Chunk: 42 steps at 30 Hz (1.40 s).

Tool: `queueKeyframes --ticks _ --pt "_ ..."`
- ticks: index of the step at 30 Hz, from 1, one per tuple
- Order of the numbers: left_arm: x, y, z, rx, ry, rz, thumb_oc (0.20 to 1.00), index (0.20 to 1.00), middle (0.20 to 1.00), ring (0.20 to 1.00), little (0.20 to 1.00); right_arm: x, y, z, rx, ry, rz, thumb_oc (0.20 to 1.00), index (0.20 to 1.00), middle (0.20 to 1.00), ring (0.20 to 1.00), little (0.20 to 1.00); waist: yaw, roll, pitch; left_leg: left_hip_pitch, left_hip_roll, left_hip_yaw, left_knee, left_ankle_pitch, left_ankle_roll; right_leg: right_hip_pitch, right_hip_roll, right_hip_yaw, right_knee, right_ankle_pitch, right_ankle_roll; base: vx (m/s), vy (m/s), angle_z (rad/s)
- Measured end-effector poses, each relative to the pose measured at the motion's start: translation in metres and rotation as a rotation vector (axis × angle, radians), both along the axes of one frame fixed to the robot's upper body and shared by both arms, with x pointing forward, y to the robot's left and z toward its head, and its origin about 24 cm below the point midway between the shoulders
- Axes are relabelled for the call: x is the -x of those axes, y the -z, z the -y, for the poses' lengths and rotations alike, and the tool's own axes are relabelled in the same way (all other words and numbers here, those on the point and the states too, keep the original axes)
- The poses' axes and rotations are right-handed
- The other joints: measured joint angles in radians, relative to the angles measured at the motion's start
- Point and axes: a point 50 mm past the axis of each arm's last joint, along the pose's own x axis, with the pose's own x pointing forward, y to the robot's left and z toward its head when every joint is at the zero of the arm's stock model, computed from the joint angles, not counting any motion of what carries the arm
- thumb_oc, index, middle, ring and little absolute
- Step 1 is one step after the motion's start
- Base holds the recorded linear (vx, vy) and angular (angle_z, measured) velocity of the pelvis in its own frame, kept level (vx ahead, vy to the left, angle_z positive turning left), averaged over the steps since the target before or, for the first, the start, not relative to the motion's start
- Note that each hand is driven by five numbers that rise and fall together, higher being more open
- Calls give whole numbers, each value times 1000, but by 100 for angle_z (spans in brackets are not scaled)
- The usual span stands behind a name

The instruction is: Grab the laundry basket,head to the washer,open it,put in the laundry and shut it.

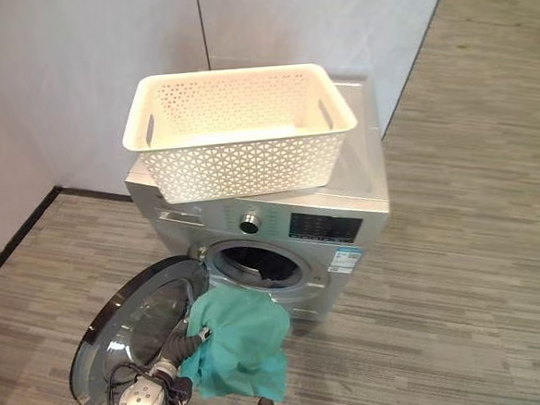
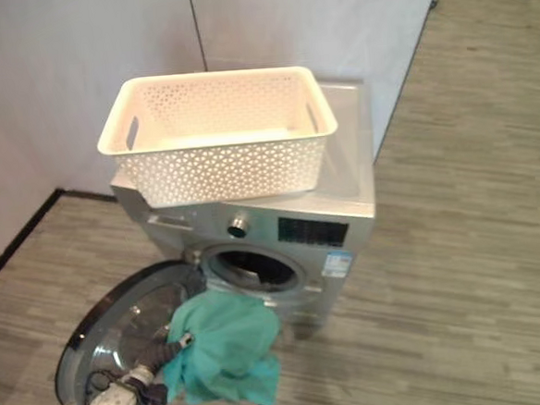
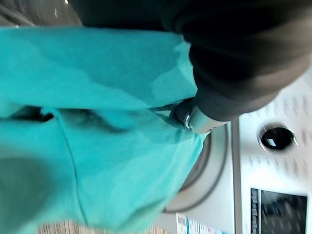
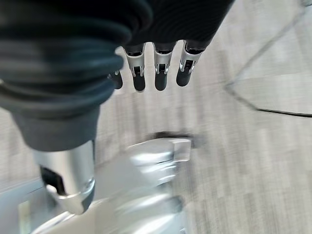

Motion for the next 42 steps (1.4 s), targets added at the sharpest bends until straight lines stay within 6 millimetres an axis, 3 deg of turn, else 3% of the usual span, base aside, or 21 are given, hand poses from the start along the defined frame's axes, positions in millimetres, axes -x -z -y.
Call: queueKeyframes --ticks 4,5,6,8,9,10,11,13,16,17,19,24,29,31,32,34,35,37,39,42 --pt "-15 1 8 -1 43 -5 200 200 200 200 200 -18 -1 0 16 -57 39 1000 1000 1000 1000 1000 -11 6 50 1 -16 -56 7 -4 0 -60 13 123 -347 182 74 -17 -59 39" --pt "-18 0 9 -4 54 1 200 200 200 200 200 -23 -2 0 17 -59 51 1000 1000 1000 1000 1000 -11 -7 62 2 -22 -58 9 -4 0 -67 9 130 -370 208 73 -84 -123 49" --pt "-29 -6 14 -5 76 29 200 200 200 200 200 -36 -4 1 25 -69 86 1000 1000 1000 1000 1000 -10 -16 100 -16 -36 -80 30 -11 0 -127 6 163 -380 249 78 -77 -91 63" --pt "-41 -12 27 18 117 58 200 200 200 200 200 -35 -3 0 30 -70 92 1000 1000 1000 1000 1000 -24 -19 130 -71 -64 -148 83 -24 -15 -134 -1 161 -369 263 81 -79 -101 106" --pt "-47 -16 30 15 137 78 200 200 200 200 200 -35 -2 -3 24 -69 90 1000 1000 1000 1000 1000 -31 -41 142 -82 -85 -160 96 -27 -20 -128 -17 160 -357 264 66 -94 -142 133" --pt "-57 -23 37 16 151 116 200 200 200 200 200 -39 -3 -4 29 -71 105 1000 1000 1000 1000 1000 -33 -68 162 -157 -115 -201 162 -49 -47 -145 -20 174 -338 319 53 -79 -218 120" --pt "-61 -25 42 24 156 130 200 200 200 200 200 -44 -4 -1 39 -77 126 1000 1000 1000 1000 1000 -39 -60 172 -203 -111 -212 204 -65 -55 -168 -15 173 -322 334 52 -56 -168 107" --pt "-66 -28 43 24 148 147 200 200 200 200 200 -59 -7 -2 43 -108 161 1000 1000 1000 1000 1000 -35 -83 186 -254 -96 -227 244 -94 -78 -214 -8 131 -300 386 39 -43 -135 43" --pt "-65 -24 46 25 148 134 200 200 200 200 200 -81 -13 -1 79 -199 223 1000 1000 1000 1000 1000 -41 -94 188 -315 -54 -249 282 -126 -86 -231 24 67 -327 402 20 -40 -109 9" --pt "-68 -26 50 28 161 145 200 200 200 200 200 -97 -18 0 103 -267 267 1000 1000 1000 1000 1000 -43 -104 192 -338 -35 -249 284 -121 -94 -247 43 59 -347 408 12 -5 -73 2" --pt "-69 -26 52 28 164 142 200 200 200 200 200 -102 -20 -1 111 -279 279 1000 1000 1000 1000 1000 -44 -110 195 -338 -25 -246 287 -129 -110 -248 52 57 -352 432 -9 17 -53 -9" --pt "-72 -27 56 53 174 142 200 200 200 200 200 -86 -11 -11 85 -321 198 1000 1000 1000 1000 1000 -53 -110 194 -330 -12 -224 274 -132 -115 -245 63 66 -365 446 -21 -10 -17 -11" --pt "-84 -33 84 86 233 168 200 200 200 200 200 -71 -1 -37 43 -431 122 1000 1000 1000 1000 1000 -69 -110 194 -368 -26 -202 303 -142 -109 -277 51 78 -364 449 -26 -55 8 -4" --pt "-97 -45 96 112 247 210 200 200 200 200 200 -80 -1 -45 36 -496 137 1000 1000 1000 1000 1000 -80 -112 196 -425 -34 -180 334 -145 -105 -327 47 93 -360 449 -22 -45 -4 -16" --pt "-115 -54 103 118 228 240 200 200 200 200 200 -92 -4 -49 48 -563 160 1000 1000 1000 1000 1000 -99 -111 197 -479 -39 -162 371 -148 -99 -366 41 97 -356 460 -13 -2 -52 -19" --pt "-144 -77 117 102 217 311 200 200 200 200 200 -103 -7 -50 68 -614 186 1000 1000 1000 1000 1000 -130 -116 202 -539 -31 -150 403 -155 -88 -422 46 101 -328 436 -2 -54 -65 -18" --pt "-162 -93 125 75 202 350 200 200 200 200 200 -110 -10 -52 77 -650 207 1000 1000 1000 1000 1000 -140 -119 203 -587 -23 -153 434 -161 -92 -478 48 104 -265 410 -14 -82 -87 -2" --pt "-182 -120 127 43 161 432 200 200 200 200 200 -129 -17 -59 102 -702 286 1000 1000 1000 1000 1000 -178 -143 212 -645 -19 -159 472 -170 -104 -532 52 101 -224 421 -9 -64 -97 5" --pt "-199 -150 121 10 94 521 200 200 200 200 200 -163 -40 -61 180 -794 464 1000 1000 1000 1000 1000 -212 -161 209 -720 5 -159 520 -194 -109 -589 80 95 -224 427 -17 -62 -71 -19" --pt "-206 -172 110 46 -4 600 200 200 200 200 200 -200 -76 -60 247 -821 684 1000 1000 1000 1000 1000 -254 -169 208 -772 15 -152 546 -198 -124 -634 90 95 -224 449 -28 -49 -49 -14"
